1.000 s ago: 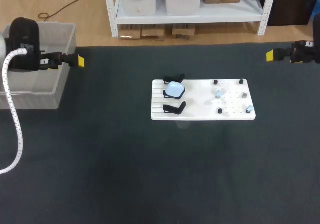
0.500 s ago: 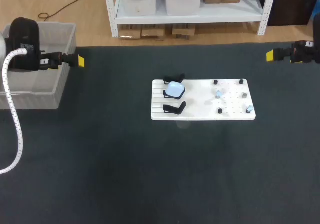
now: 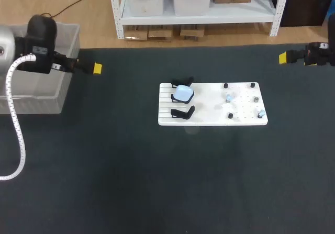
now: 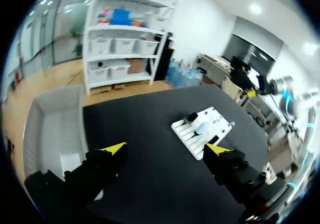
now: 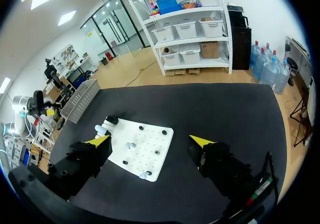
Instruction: Pick up each earbud case from the left stands, insert the matching earbuds, close the lid, and place the case in the box.
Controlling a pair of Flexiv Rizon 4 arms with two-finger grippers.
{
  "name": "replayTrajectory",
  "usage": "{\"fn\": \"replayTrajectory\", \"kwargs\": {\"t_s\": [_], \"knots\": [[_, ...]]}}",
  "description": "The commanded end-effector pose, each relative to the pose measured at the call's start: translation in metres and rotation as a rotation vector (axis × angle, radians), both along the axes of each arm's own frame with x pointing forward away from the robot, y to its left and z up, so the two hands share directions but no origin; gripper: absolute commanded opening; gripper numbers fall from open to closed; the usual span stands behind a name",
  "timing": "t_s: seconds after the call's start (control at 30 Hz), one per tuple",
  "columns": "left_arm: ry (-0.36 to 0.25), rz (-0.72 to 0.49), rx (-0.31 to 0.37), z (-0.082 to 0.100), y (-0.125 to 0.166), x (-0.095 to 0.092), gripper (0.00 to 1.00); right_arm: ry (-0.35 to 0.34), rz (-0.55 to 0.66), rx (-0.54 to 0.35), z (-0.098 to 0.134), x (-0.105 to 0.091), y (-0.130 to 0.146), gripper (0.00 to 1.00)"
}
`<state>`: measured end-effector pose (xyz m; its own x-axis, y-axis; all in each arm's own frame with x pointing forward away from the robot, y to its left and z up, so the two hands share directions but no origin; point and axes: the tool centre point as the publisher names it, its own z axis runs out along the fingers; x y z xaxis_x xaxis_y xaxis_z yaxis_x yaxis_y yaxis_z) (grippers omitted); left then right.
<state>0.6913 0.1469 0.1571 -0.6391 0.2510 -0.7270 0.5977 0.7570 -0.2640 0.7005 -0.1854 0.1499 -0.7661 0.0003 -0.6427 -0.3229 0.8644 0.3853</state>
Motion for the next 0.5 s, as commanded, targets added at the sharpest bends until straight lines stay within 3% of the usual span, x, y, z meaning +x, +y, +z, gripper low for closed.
{"fn": "replayTrajectory", "kwargs": {"t_s": [0.03, 0.23, 0.5], "knots": [[-0.055, -0.254, -0.012, 0.003, -0.005, 0.003, 1.0, 0.0, 0.001, 0.0, 0.0, 0.0, 0.0, 1.0], [-0.058, -0.461, 0.018, 0.008, -0.025, 0.006, 1.0, 0.0, 0.001, 0.0, 0.0, 0.0, 0.0, 1.0], [-0.146, -0.664, 0.093, 0.004, -0.046, 0.017, 1.0, 0.0, 0.001, 0.0, 0.0, 0.0, 0.0, 1.0]]}}
